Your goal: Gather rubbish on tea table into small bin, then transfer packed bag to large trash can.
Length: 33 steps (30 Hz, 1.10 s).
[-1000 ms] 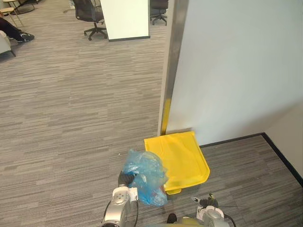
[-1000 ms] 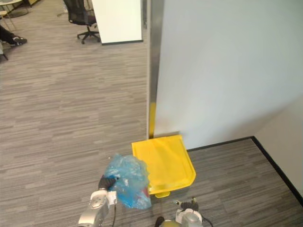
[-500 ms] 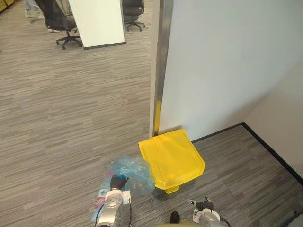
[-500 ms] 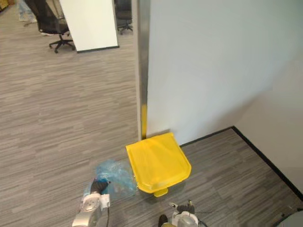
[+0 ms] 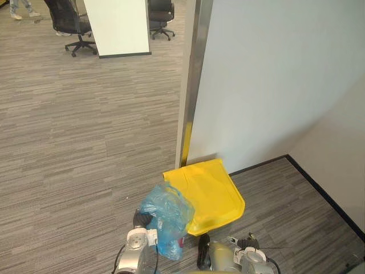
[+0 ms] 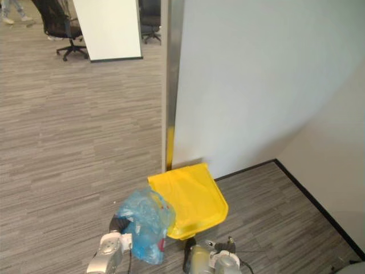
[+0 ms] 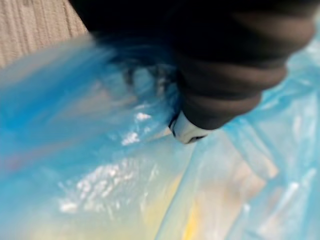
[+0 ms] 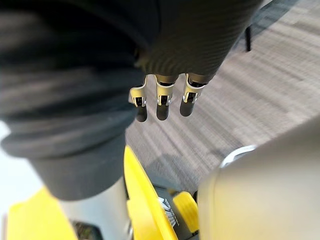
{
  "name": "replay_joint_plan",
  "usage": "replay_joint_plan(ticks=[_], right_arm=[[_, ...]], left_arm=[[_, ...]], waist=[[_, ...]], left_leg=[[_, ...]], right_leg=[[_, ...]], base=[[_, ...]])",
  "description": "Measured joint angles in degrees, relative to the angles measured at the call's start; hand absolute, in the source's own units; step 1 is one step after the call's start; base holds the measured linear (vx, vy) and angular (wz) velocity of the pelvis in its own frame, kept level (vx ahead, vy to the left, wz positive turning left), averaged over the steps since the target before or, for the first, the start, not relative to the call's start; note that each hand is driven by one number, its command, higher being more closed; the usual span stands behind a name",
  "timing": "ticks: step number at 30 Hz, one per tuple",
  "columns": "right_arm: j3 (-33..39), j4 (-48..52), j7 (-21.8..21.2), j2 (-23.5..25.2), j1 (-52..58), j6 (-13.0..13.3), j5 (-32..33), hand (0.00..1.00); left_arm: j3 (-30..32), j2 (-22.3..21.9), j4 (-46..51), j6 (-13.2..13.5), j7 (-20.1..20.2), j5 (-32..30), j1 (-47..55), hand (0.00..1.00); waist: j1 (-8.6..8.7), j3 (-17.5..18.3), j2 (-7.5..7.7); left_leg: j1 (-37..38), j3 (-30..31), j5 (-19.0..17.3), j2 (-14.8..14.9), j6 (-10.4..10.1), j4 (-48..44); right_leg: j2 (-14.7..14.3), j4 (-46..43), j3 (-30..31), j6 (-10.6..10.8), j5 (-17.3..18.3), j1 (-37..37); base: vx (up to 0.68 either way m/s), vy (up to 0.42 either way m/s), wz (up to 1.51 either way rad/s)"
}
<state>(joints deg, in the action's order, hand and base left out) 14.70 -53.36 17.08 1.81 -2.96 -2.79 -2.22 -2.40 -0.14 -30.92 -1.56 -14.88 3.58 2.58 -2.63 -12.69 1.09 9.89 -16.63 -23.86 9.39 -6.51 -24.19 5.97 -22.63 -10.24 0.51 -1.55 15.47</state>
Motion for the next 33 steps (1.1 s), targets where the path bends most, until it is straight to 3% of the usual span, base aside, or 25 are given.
replay_joint_plan(ticks=[2,4,7,10,18,24,26,27,28,30,31,32,33], right_arm=[[1.63,0.22,0.11,-0.65,-0.27,0.0,0.0,0.0],[2.02,0.42,0.22,-0.57,0.07,0.02,0.02,0.0],[2.71,0.76,0.27,-0.57,0.81,0.03,0.13,0.0],[3.26,0.69,0.5,-0.47,1.33,-0.02,0.27,0.0],[3.06,0.89,0.36,0.11,3.12,0.01,0.65,0.0],[3.07,0.93,-0.25,0.59,4.14,0.07,0.51,0.0],[3.21,0.96,-0.29,0.28,4.27,0.1,0.37,0.0],[3.21,0.96,-0.27,0.27,3.91,0.09,0.34,0.0],[2.93,1.24,-0.28,0.48,4.04,0.13,0.37,0.0],[2.47,0.53,-0.28,0.94,5.19,0.06,0.32,0.0],[2.24,0.4,-0.3,0.99,5.29,0.07,0.33,0.0],[1.81,0.08,-0.4,1.02,5.31,0.07,0.35,0.0],[1.92,0.16,-0.38,0.86,5.26,0.06,0.35,0.0]], left_arm=[[-0.03,-0.94,0.01,0.35,-0.03,0.0,-1.69,1.0],[0.02,-0.51,0.26,1.14,-0.01,-0.02,-2.04,1.0],[0.25,-0.12,0.91,1.18,0.01,-0.02,-2.33,1.0],[0.45,0.53,1.03,1.12,-0.13,-0.01,-2.2,1.0],[-0.39,1.17,1.04,1.04,0.33,-0.08,-1.56,1.0],[-0.96,1.13,1.04,0.68,0.41,-0.03,0.62,1.0],[-0.86,0.83,1.07,0.63,0.43,-0.01,1.16,1.0],[-0.75,0.68,1.16,0.63,0.45,0.01,1.28,1.0],[-0.51,0.74,2.34,0.71,0.43,0.04,1.82,1.0],[-0.55,0.46,3.28,0.72,0.47,0.03,2.58,1.0],[-0.54,0.42,3.32,0.72,0.47,0.03,3.02,1.0],[-0.21,0.29,3.14,0.58,0.53,0.04,3.89,1.0],[0.92,-0.65,2.93,0.06,0.45,0.02,4.56,1.0]], waist=[[-0.04,-0.38,-0.95],[-0.26,-0.34,-0.93],[-0.37,-0.15,-0.62],[-1.35,0.04,-0.55],[-0.73,2.76,-0.17],[-0.64,4.29,0.76],[-0.6,4.3,0.71],[-0.76,4.52,-0.15],[-0.27,5.12,0.35],[-0.69,6.17,2.15],[-0.78,6.27,2.15],[-0.78,6.82,2.41],[-1.38,8.06,1.08]], left_leg=[[0.06,3.15,0.11,0.28,0.18,0.05],[-0.04,5.18,0.1,1.02,0.2,-0.07],[-2.17,8.05,-0.62,1.7,0.7,-0.56],[-4.3,8.58,-2.0,2.56,-0.38,-1.06],[-1.81,10.0,-2.06,1.37,-0.78,-0.09],[-1.31,9.34,-0.79,-0.6,-0.03,1.65],[0.15,9.18,2.69,-1.03,1.11,5.61],[0.15,8.9,3.69,-0.28,1.55,6.93],[0.41,8.52,5.06,-0.27,0.75,9.74],[0.35,9.54,6.77,-1.05,0.15,11.58],[0.33,9.53,6.84,-1.01,0.02,11.42],[0.26,9.38,7.09,-1.18,-0.45,11.22],[-0.69,8.53,7.38,-0.52,-0.75,12.2]], right_leg=[[0.0,-4.06,-0.52,-0.23,4.01,0.66],[-0.66,-5.11,-0.7,0.3,5.48,0.48],[-1.63,-5.36,1.52,0.82,6.66,0.91],[-2.19,-5.19,1.2,0.81,6.7,2.59],[-0.52,-5.5,0.99,1.24,7.36,0.08],[1.11,-5.54,1.65,2.49,4.49,0.64],[1.43,-5.23,1.63,3.66,-1.65,1.41],[1.23,-5.0,1.92,3.66,-1.77,1.41],[2.22,-13.47,1.84,2.02,2.39,2.42],[4.08,-22.77,1.38,1.26,9.56,0.09],[4.18,-22.98,1.4,1.02,11.01,-0.97],[3.5,-18.33,1.31,2.7,13.13,-2.71],[0.8,-9.87,1.72,4.09,14.21,-5.28]], base=[[0.22,-0.116,0.3],[0.14,-0.083,0.24],[0.08,-0.025,0.46],[0.04,0.021,0.1],[0.02,0.051,0.1],[-0.08,0.032,-0.01],[-0.16,0.005,0.03],[-0.16,-0.031,0.3],[-0.11,-0.055,0.51],[-0.09,-0.119,0.53],[-0.09,-0.175,0.09],[-0.07,-0.115,-0.31],[-0.07,-0.115,-0.45]])
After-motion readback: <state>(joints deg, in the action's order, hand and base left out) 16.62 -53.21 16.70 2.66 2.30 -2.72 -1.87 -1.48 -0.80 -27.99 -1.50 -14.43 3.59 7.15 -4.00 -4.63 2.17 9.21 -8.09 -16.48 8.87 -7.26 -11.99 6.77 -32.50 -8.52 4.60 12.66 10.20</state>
